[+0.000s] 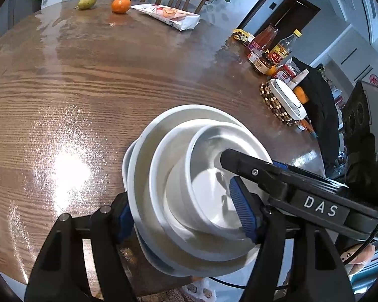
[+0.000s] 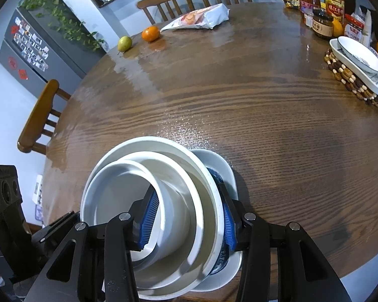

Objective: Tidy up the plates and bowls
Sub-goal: 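Lower the bowl stack onto the teal-blue plate with the right gripper, then open the right gripper and withdraw it from the bowl stack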

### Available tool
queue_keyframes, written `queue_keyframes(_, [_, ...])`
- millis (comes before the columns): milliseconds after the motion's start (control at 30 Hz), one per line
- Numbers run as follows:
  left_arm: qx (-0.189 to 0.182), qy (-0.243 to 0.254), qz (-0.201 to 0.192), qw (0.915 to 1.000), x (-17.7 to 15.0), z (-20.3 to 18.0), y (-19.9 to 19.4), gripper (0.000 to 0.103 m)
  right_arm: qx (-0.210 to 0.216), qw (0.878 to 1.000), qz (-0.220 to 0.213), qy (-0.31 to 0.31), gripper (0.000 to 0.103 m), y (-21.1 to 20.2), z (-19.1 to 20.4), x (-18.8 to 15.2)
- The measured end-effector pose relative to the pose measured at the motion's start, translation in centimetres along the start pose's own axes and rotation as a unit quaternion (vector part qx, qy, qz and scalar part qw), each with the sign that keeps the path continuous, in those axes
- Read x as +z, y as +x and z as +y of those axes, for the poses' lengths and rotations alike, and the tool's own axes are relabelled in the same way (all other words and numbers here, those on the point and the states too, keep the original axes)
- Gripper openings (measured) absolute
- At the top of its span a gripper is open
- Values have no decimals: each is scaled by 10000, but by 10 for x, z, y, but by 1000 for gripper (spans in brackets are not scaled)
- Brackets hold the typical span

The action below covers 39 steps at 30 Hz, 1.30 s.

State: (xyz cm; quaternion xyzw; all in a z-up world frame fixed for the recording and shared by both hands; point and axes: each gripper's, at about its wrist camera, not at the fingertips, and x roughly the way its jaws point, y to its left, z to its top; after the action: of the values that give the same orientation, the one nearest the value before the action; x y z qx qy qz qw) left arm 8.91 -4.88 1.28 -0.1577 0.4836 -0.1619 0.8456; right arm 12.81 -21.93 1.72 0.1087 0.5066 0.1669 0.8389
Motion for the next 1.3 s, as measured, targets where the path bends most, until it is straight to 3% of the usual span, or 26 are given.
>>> queue_keyframes(433, [-227, 263, 140, 9993, 3, 1, 0, 77, -126, 9999, -84, -26, 47, -4, 2, 1])
queue_keyframes(733, [-709, 388, 431, 9958, 8, 8, -3, 81, -123, 9999, -67, 17, 50, -3, 4, 2])
queue_keyframes(867, [-488, 414, 210, 9977, 8, 9, -15, 97, -94, 9999, -77, 5, 50, -3, 4, 2])
queue_keyframes(967, [-529, 388, 122, 9978, 7, 11, -19, 98, -115, 9997, -201, 10, 53, -7, 4, 4])
queue_keyframes(1133, [-163, 473, -96, 9987, 2, 10, -26, 100, -190, 9996, -223, -34, 54, -7, 8, 4])
queue_keyframes(1300, [359, 558, -665, 9956, -7, 9, -47, 102, -163, 9991, -390, -7, 54, -16, 5, -1])
